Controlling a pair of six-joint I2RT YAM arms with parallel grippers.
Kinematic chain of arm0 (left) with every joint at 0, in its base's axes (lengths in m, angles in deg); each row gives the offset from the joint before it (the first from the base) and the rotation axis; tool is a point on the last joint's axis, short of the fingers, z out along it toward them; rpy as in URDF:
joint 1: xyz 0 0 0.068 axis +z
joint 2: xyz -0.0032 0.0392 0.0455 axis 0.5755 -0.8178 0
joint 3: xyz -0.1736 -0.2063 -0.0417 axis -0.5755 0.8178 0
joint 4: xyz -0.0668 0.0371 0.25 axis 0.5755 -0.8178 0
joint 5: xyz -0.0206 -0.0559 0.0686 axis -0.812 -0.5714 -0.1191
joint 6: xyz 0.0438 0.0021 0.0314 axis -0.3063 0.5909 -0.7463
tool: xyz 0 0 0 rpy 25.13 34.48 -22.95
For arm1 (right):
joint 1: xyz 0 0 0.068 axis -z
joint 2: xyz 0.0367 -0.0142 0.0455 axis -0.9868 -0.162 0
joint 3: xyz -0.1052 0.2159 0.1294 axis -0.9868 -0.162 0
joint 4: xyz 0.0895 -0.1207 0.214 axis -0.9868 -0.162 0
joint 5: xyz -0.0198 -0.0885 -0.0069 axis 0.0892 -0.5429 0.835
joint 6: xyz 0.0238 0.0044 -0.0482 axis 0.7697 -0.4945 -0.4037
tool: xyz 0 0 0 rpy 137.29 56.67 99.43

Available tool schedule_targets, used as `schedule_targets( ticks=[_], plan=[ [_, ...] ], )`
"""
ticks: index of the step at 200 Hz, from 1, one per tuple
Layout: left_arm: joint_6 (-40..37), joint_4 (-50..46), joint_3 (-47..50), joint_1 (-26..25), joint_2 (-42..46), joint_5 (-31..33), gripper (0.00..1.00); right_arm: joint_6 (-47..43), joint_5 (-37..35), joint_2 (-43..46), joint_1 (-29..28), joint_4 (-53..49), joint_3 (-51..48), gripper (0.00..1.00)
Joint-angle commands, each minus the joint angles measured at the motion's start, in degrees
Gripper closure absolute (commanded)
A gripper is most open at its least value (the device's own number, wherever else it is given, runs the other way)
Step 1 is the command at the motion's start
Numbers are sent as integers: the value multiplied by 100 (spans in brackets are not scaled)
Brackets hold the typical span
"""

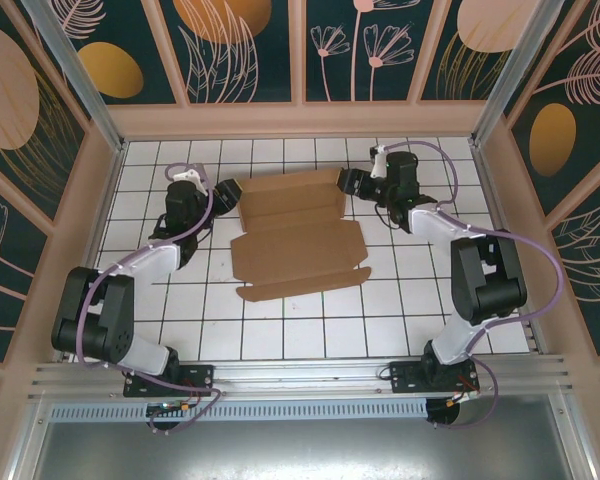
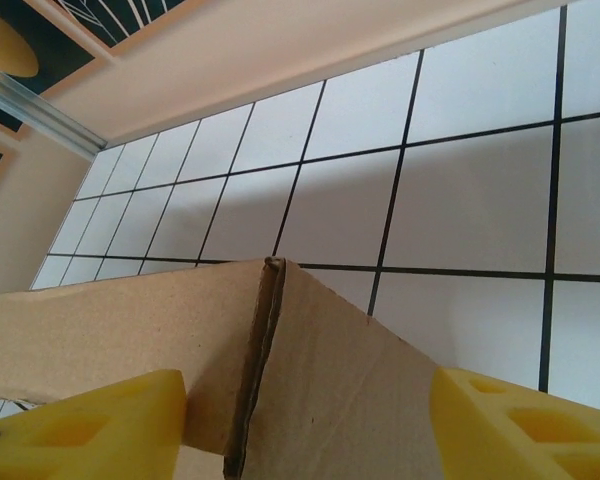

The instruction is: Fold the paper box

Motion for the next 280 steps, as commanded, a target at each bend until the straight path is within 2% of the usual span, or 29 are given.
schedule_targets(
  ticks=[1, 42, 74, 110, 135, 147, 180, 200, 231, 280],
  plan=[
    [235, 336, 137, 37, -206, -103, 50, -12, -154, -90, -10, 1, -134, 38],
    [326, 363, 324, 37, -492, -236, 58, -128, -404, -132, -143, -123, -264, 39],
    [167, 47, 203, 42, -283, -64, 59, -156, -606, 31, -132, -319, -145, 38],
    [-442, -788, -498, 41, 236, 298, 34, -578, -1032, 597, -196, -692, 143, 30],
    [-687, -1337, -857, 36, 701, 718, 31, -1401, -2005, 958, -503, -742, 248, 32],
    [-689, -1524, -846, 37, 940, 845, 31, -2381, -2106, 1056, -767, -576, 164, 33],
    [-389, -1784, -410, 34, 1522, 805, 33, -4719, -2491, 872, -1734, -542, 255, 25],
    [-258, -1892, -35, 27, 1859, 714, 33, -5703, -3143, 469, -2289, -462, 533, 17],
    [-253, -2211, 323, 30, 2443, 762, 34, -6242, -3707, -315, -2604, -639, 1353, 14],
    [-411, -2689, 361, 29, 3083, 718, 35, -6636, -3513, -1079, -2734, -1289, 2187, 19]
  ],
)
